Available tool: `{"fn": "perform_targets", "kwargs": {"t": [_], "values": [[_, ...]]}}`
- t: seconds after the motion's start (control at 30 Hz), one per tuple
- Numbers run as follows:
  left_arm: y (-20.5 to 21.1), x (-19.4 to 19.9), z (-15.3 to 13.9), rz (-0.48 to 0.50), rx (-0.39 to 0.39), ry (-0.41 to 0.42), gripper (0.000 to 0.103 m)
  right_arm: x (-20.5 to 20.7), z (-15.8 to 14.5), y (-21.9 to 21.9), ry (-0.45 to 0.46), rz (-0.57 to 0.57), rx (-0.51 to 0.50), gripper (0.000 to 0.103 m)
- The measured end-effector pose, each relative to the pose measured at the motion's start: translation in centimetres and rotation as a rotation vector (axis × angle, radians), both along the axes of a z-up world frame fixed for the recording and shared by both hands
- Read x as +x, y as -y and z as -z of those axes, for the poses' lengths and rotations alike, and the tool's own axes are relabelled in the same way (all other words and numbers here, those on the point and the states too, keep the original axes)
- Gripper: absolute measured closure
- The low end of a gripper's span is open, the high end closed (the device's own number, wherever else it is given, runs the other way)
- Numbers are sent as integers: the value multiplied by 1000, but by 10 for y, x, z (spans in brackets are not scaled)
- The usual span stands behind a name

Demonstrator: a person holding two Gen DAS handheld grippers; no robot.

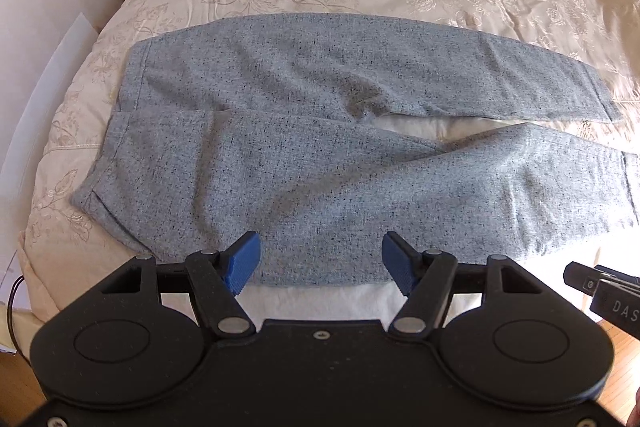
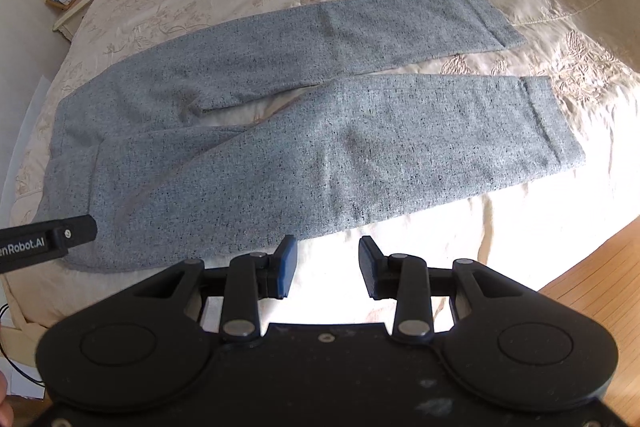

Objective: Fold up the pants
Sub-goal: 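Lower the right gripper onto a trouser leg and close on the fabric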

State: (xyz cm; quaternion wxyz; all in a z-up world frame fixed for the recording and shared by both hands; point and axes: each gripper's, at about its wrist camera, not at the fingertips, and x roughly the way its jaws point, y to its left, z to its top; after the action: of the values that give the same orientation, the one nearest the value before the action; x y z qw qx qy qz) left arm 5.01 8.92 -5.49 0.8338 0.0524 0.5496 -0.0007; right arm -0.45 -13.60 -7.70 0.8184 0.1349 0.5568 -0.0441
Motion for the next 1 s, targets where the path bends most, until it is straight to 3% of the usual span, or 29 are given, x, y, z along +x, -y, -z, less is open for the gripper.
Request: {"fn": "perform_targets", "kwargs": {"t": [0.43, 0.67, 0.9, 1.0], "values": [[-18, 73, 61, 122, 8, -57, 34, 48, 47, 5, -64, 158, -24, 66], [-12, 95, 93, 211, 11, -94, 35, 50, 67, 16, -118, 325, -9, 66], [-6, 108, 111, 242, 44, -95, 35, 50, 68, 27, -121, 402, -15, 66], [-4, 107, 136, 245, 48, -186, 35, 55, 71, 30, -132, 407, -35, 66]]}}
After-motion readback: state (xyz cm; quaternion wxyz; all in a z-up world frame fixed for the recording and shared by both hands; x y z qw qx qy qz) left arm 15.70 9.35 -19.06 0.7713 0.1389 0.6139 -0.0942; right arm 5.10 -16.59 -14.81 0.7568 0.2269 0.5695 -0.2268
